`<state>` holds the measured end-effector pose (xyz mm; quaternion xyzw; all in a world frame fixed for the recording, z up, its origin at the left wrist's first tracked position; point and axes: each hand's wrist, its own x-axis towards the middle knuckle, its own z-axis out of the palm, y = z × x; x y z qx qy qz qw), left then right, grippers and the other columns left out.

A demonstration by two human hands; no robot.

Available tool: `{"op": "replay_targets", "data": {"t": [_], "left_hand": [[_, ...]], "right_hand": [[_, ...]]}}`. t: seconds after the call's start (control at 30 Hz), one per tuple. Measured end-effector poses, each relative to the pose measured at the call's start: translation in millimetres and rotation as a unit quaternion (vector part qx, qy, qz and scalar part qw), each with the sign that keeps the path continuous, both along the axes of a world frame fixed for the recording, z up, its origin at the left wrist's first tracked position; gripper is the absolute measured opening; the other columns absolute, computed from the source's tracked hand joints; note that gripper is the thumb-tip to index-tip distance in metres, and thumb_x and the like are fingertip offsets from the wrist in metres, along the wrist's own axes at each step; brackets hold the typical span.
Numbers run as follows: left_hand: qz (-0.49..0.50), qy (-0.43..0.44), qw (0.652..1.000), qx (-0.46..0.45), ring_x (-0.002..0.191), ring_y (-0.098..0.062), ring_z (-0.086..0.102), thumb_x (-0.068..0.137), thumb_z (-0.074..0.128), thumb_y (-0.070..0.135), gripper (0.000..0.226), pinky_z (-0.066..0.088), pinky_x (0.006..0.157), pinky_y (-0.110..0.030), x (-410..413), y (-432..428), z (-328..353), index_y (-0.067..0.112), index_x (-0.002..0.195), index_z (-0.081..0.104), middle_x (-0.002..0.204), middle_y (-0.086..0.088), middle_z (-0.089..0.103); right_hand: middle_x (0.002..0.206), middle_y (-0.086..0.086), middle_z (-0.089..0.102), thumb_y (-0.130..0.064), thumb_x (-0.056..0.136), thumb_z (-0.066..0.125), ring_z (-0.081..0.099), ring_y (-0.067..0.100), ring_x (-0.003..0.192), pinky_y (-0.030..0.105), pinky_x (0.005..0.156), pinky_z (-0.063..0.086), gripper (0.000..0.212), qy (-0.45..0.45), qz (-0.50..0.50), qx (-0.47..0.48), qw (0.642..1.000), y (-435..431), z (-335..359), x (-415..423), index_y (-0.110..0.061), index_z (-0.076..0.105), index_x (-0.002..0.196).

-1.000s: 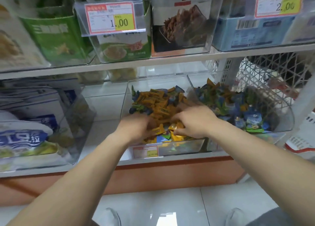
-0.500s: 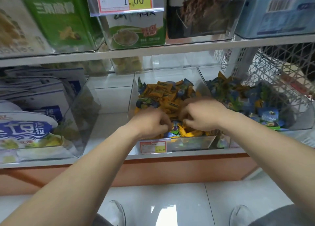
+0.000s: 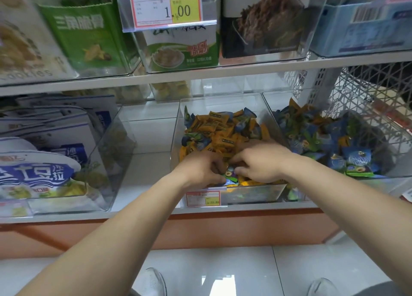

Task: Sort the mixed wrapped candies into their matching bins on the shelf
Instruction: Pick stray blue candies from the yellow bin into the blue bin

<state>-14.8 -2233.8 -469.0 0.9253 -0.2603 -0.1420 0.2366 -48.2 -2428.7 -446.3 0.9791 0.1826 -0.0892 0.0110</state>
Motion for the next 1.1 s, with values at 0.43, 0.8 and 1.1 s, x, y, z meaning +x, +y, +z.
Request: {"op": "replay_targets", "data": {"t": [0.43,0.8,1.1], "left_hand": [[0.077,0.020,0.987,-0.142,0.074,-0.012,0.068,0.071,0.073,0.003,0.030,0.058,0.070,-0.034,-3,-3,-4,0.030,0.081,0.064,0.077,0.006,0.071],[0.016,0.019,0.997,-0.073,0.074,-0.002,0.068,0.073,0.085,0.018,0.023,0.058,0.074,-0.029,-9,-12,2,0.026,0.084,0.066,0.078,0.010,0.072],[0.067,0.036,0.978,-0.192,0.081,-0.015,0.069,0.093,0.061,0.006,0.019,0.058,0.072,-0.024,-11,0,31,0.019,0.103,0.070,0.092,0.004,0.068]], "right_hand": [[0.115,-0.011,0.066,-0.063,0.081,0.063,0.057,0.022,0.114,0.042,0.099,0.041,0.052,0.036,-0.036,0.055,0.997,3,-3,4,-0.042,0.058,0.128],[0.080,-0.003,0.064,-0.046,0.083,0.074,0.059,0.015,0.075,0.028,0.065,0.046,0.029,-0.135,-0.117,0.341,0.923,-4,12,-2,-0.018,0.064,0.084],[0.077,-0.012,0.065,-0.039,0.088,0.069,0.060,-0.001,0.073,0.016,0.058,0.038,0.013,-0.163,-0.150,0.384,0.896,-24,26,-14,-0.032,0.062,0.080]]}}
